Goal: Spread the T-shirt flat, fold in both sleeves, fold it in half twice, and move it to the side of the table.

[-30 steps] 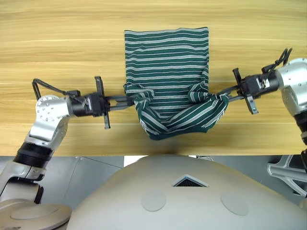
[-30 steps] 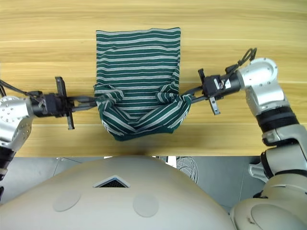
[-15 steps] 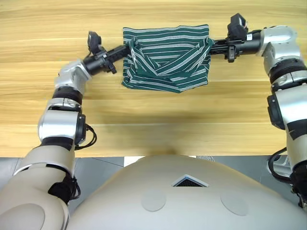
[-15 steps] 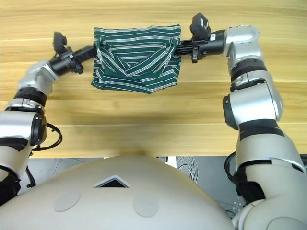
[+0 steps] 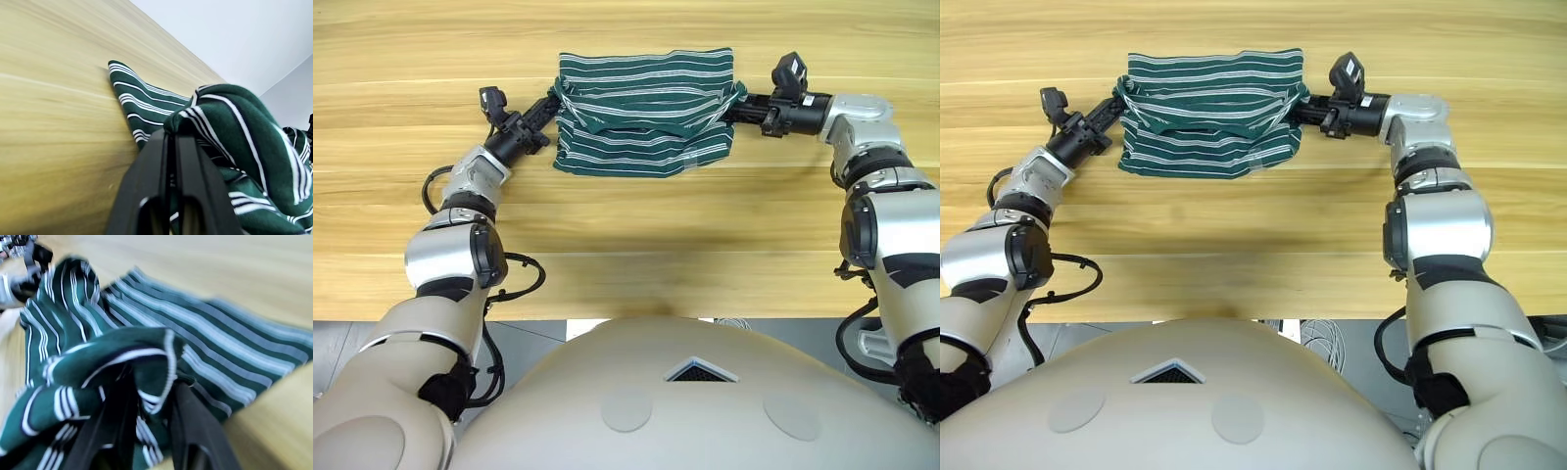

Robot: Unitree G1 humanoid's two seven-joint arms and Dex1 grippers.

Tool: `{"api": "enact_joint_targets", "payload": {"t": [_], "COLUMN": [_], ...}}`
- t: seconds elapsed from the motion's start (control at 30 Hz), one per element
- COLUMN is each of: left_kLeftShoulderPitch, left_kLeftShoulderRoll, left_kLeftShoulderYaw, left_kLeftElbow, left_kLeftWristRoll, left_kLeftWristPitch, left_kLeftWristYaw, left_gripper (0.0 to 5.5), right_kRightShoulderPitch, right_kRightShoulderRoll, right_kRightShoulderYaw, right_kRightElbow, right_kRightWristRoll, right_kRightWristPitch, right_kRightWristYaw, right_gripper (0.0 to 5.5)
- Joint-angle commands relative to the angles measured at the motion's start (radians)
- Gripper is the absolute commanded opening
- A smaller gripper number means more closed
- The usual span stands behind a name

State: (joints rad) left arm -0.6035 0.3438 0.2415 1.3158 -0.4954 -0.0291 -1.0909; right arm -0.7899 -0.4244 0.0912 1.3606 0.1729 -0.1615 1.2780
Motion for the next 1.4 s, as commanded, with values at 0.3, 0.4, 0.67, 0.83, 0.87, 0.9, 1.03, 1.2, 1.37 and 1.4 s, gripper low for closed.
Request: {"api": "enact_joint_targets", "payload": {"t": [0.3,0.4,0.67,0.83,0.87,0.9,1.03,1.2,1.37,1.4], "left_kLeftShoulderPitch": [0.039,0.051,0.072,0.101,0.112,0.124,0.2,0.333,0.419,0.431], "left_kLeftShoulderRoll": [-0.042,-0.034,-0.017,-0.05,-0.055,-0.058,-0.071,-0.072,-0.085,-0.09], "left_kLeftShoulderYaw": [0.035,0.068,0.142,0.11,0.106,0.098,0.076,0.044,0.022,0.015], "left_kLeftElbow": [0.0,-0.012,-0.059,-0.093,-0.106,-0.12,-0.242,-0.521,-0.776,-0.808], "left_kLeftWristRoll": [0.104,0.095,0.089,0.139,0.148,0.159,0.174,0.163,0.125,0.122], "left_kLeftWristPitch": [0.0,-0.038,-0.142,-0.225,-0.249,-0.282,-0.348,-0.343,-0.266,-0.252], "left_kLeftWristYaw": [0.01,0.021,0.074,0.124,0.139,0.153,0.17,0.195,0.236,0.242], "left_gripper": [1.96,2.47,3.8,4.0,4.0,4.0,4.0,4.0,4.0,4.0], "right_kRightShoulderPitch": [0.02,0.031,0.071,0.07,0.073,0.076,0.104,0.132,0.094,0.085], "right_kRightShoulderRoll": [0.014,-0.014,-0.066,-0.073,-0.078,-0.086,-0.113,-0.111,-0.054,-0.042], "right_kRightShoulderYaw": [-0.085,-0.095,0.04,0.163,0.17,0.173,0.159,0.184,0.25,0.257], "right_kRightElbow": [-0.016,-0.039,-0.149,-0.275,-0.304,-0.329,-0.419,-0.515,-0.462,-0.45], "right_kRightWristRoll": [-0.106,-0.125,-0.341,-0.505,-0.503,-0.497,-0.414,-0.39,-0.473,-0.483], "right_kRightWristPitch": [-0.056,-0.156,-0.434,-0.508,-0.528,-0.541,-0.563,-0.534,-0.49,-0.485], "right_kRightWristYaw": [-0.071,-0.061,-0.328,-0.472,-0.461,-0.451,-0.346,-0.294,-0.353,-0.365], "right_gripper": [3.18,3.24,3.24,3.24,3.24,3.24,3.24,3.24,3.24,3.24]}}
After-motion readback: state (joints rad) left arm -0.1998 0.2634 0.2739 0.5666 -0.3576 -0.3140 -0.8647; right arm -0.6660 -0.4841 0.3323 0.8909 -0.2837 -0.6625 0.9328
